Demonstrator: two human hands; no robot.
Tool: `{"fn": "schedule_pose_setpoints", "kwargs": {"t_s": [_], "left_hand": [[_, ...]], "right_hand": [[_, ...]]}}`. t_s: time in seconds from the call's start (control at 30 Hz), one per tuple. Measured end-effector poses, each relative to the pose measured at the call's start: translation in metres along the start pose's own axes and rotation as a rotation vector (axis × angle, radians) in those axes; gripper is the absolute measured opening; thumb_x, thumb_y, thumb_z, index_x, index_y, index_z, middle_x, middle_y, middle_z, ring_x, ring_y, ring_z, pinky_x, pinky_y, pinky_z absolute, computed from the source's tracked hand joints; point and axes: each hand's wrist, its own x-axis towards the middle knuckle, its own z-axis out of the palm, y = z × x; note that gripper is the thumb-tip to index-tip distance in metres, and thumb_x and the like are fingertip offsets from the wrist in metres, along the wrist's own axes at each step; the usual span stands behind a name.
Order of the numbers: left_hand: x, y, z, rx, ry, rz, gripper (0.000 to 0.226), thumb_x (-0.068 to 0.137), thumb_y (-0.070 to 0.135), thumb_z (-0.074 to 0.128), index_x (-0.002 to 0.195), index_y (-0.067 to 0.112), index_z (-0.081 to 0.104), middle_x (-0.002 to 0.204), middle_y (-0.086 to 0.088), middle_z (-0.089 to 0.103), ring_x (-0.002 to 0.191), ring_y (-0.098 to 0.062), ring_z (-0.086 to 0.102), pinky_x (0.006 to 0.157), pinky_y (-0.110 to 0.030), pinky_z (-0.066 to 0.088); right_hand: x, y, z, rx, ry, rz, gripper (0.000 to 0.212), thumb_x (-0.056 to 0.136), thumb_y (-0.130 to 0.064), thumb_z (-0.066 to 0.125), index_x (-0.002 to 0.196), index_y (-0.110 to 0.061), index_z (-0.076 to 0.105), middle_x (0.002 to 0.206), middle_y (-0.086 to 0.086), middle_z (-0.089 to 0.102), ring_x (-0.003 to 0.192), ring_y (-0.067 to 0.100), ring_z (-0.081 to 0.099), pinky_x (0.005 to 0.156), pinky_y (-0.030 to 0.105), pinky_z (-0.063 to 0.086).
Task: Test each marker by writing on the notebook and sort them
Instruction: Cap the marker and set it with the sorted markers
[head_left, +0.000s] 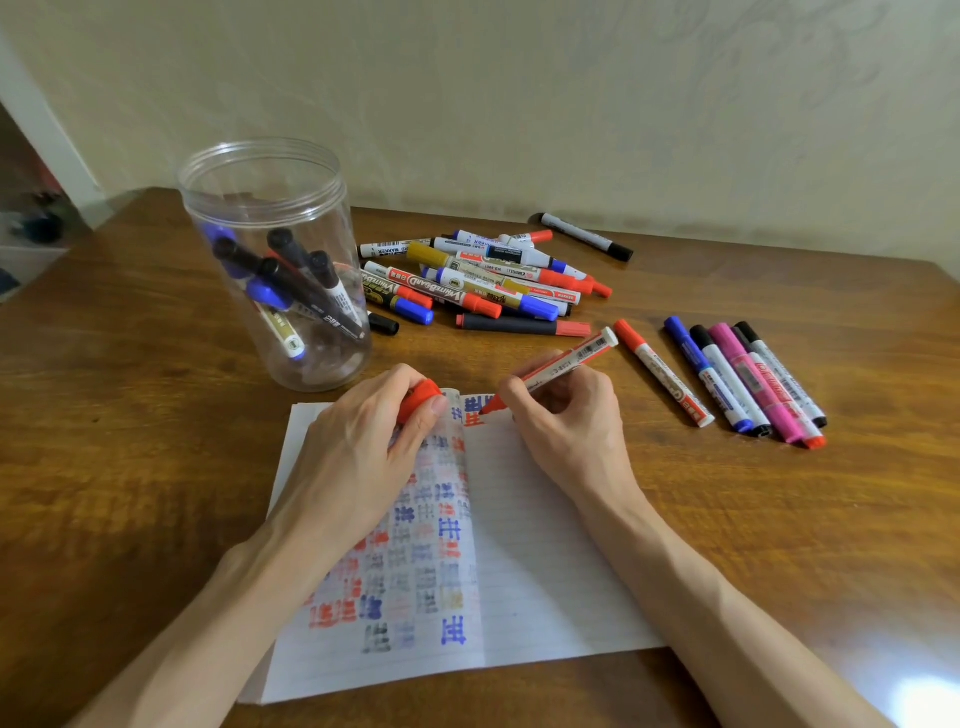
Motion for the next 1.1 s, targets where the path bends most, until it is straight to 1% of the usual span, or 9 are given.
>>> {"fn": "schedule_pose_setpoints", "kwargs": {"t_s": [0.13, 0.33, 0.43, 0.53, 0.63, 0.73, 0.83, 0.97, 1.1], "left_hand": [[0.0, -0.001, 0.0, 0.001, 0.005, 0.005, 0.036, 0.1, 0.055, 0.041, 0.107, 0.024, 0.058, 0.095, 0.013, 0.064, 0.089, -0.002, 0.062, 0.072, -0.025, 0.055], [0.001, -0.001, 0.001, -0.035, -0.009, 0.062, 0.034, 0.102, 0.048, 0.046, 0.119, 0.024, 0.062, 0.105, 0.014, 0.059, 0.098, -0.003, 0.06, 0.077, -0.032, 0.058], [0.001, 0.0, 0.002, -0.04, -0.067, 0.098, 0.036, 0.105, 0.045, 0.042, 0.132, 0.026, 0.057, 0.112, 0.017, 0.054, 0.104, -0.004, 0.059, 0.081, -0.036, 0.058], [0.002, 0.0, 0.002, -0.035, -0.096, 0.137, 0.04, 0.107, 0.036, 0.04, 0.142, 0.023, 0.057, 0.116, 0.017, 0.053, 0.109, -0.004, 0.057, 0.086, -0.032, 0.056], [0.003, 0.0, 0.0, -0.086, -0.073, 0.14, 0.036, 0.102, 0.029, 0.054, 0.136, 0.024, 0.062, 0.117, 0.019, 0.06, 0.111, -0.002, 0.06, 0.088, -0.025, 0.056], [0.004, 0.0, -0.001, -0.141, -0.049, 0.122, 0.032, 0.095, 0.031, 0.064, 0.126, 0.026, 0.069, 0.112, 0.021, 0.065, 0.107, -0.001, 0.063, 0.085, -0.019, 0.055], [0.004, 0.001, -0.002, -0.158, -0.061, 0.11, 0.035, 0.092, 0.038, 0.062, 0.124, 0.026, 0.07, 0.111, 0.022, 0.066, 0.106, -0.001, 0.063, 0.085, -0.015, 0.054], [0.004, 0.003, -0.001, -0.158, -0.062, 0.121, 0.034, 0.092, 0.033, 0.063, 0.123, 0.023, 0.07, 0.11, 0.02, 0.065, 0.105, 0.0, 0.062, 0.082, -0.009, 0.05], [0.003, 0.006, -0.003, -0.187, -0.055, 0.125, 0.04, 0.091, 0.042, 0.057, 0.125, 0.023, 0.068, 0.111, 0.019, 0.065, 0.106, -0.001, 0.062, 0.083, -0.009, 0.051]], "right_hand": [[-0.001, 0.002, 0.001, -0.042, -0.007, -0.033, 0.012, 0.09, -0.023, 0.073, 0.079, -0.022, 0.071, 0.076, -0.006, 0.076, 0.076, 0.013, 0.074, 0.075, 0.041, 0.062], [0.0, -0.001, 0.001, -0.077, -0.028, -0.011, 0.012, 0.086, -0.023, 0.073, 0.075, -0.019, 0.069, 0.073, -0.006, 0.075, 0.072, 0.012, 0.073, 0.07, 0.038, 0.062], [0.001, -0.002, -0.003, 0.078, -0.003, 0.04, 0.01, 0.09, -0.016, 0.071, 0.08, -0.017, 0.07, 0.072, -0.01, 0.075, 0.073, 0.008, 0.074, 0.069, 0.026, 0.06], [0.001, -0.005, -0.007, 0.237, 0.019, 0.089, 0.005, 0.093, -0.013, 0.071, 0.088, -0.014, 0.072, 0.071, -0.009, 0.073, 0.069, 0.002, 0.07, 0.064, 0.015, 0.052], [0.002, -0.006, -0.011, 0.346, -0.017, 0.124, 0.001, 0.093, -0.013, 0.072, 0.093, -0.013, 0.073, 0.073, -0.003, 0.071, 0.067, 0.005, 0.065, 0.063, 0.02, 0.051], [0.004, -0.007, -0.015, 0.385, -0.085, 0.138, 0.005, 0.094, -0.014, 0.071, 0.09, -0.014, 0.072, 0.073, 0.003, 0.069, 0.066, 0.01, 0.061, 0.064, 0.025, 0.049], [0.004, -0.006, -0.017, 0.386, -0.119, 0.108, 0.008, 0.094, -0.013, 0.07, 0.086, -0.015, 0.072, 0.073, 0.004, 0.067, 0.066, 0.012, 0.058, 0.064, 0.027, 0.048], [0.003, -0.006, -0.017, 0.392, -0.155, 0.076, 0.009, 0.094, -0.01, 0.069, 0.086, -0.012, 0.069, 0.072, 0.005, 0.066, 0.065, 0.013, 0.057, 0.062, 0.025, 0.047], [0.001, -0.003, -0.014, 0.381, -0.216, 0.036, 0.004, 0.095, -0.011, 0.073, 0.094, -0.008, 0.07, 0.078, 0.008, 0.07, 0.067, 0.016, 0.061, 0.063, 0.025, 0.051]]}}
